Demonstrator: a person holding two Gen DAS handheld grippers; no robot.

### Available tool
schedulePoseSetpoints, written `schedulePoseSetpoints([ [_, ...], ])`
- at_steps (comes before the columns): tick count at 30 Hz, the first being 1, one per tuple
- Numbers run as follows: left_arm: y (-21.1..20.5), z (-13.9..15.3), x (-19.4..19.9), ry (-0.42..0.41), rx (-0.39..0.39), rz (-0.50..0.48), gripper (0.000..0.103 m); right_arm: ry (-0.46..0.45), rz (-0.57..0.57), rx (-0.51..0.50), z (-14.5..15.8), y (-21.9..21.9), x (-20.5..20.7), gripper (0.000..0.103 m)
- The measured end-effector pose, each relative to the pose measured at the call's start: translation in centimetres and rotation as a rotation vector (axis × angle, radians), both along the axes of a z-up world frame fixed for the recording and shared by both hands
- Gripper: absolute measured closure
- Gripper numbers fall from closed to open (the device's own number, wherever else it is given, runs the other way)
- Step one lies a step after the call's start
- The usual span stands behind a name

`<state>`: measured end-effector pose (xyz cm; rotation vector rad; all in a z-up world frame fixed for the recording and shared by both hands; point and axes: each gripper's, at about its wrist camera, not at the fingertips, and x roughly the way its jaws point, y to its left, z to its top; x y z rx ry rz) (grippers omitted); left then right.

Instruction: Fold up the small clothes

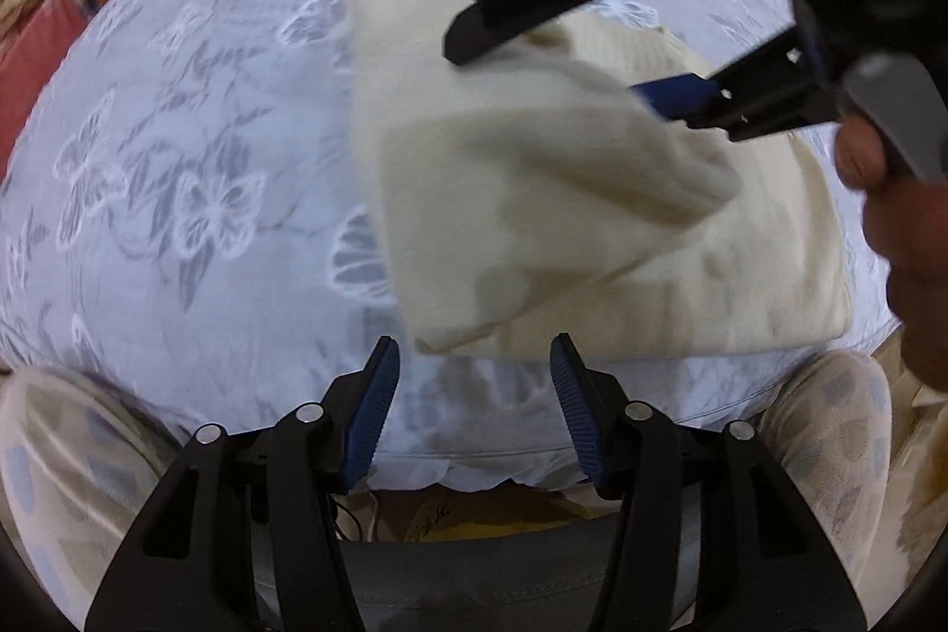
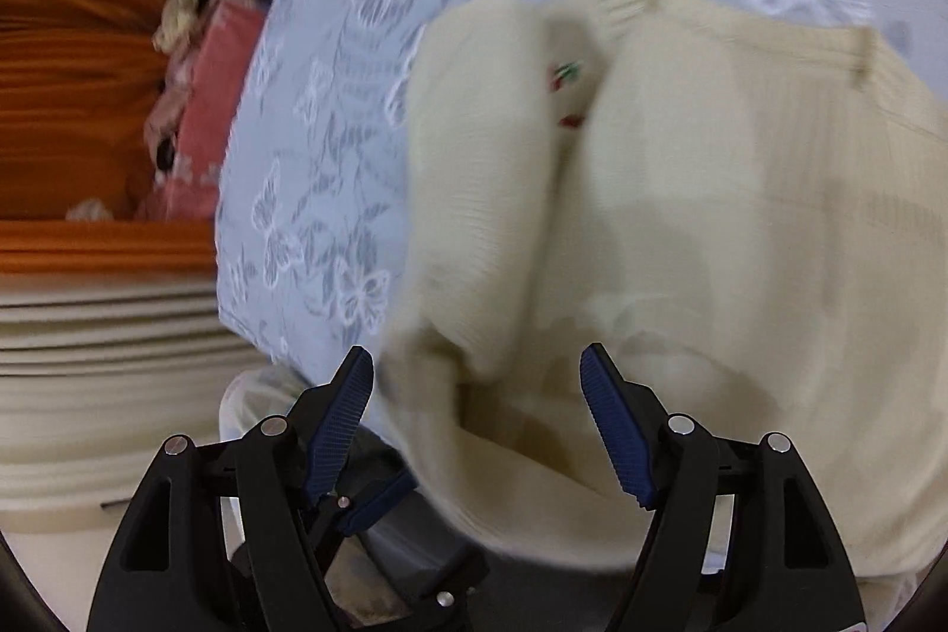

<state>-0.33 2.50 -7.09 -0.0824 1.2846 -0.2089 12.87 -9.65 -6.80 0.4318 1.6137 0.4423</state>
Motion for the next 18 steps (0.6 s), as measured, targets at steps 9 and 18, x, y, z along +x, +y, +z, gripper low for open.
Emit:
schedulePoseSetpoints([
  [9, 5.1, -0.4, -0.2, -0.004, -0.111, 0.120, 0.044, -0.061, -0.041, -0.042, 2.0, -1.4, -0.1, 0.030],
  [18, 4.2, 0.9, -0.4, -0.031, -0.161, 0.072, 0.043, -0.280, -0.026, -0.072, 5.2, -0.6, -3.6, 0.090],
])
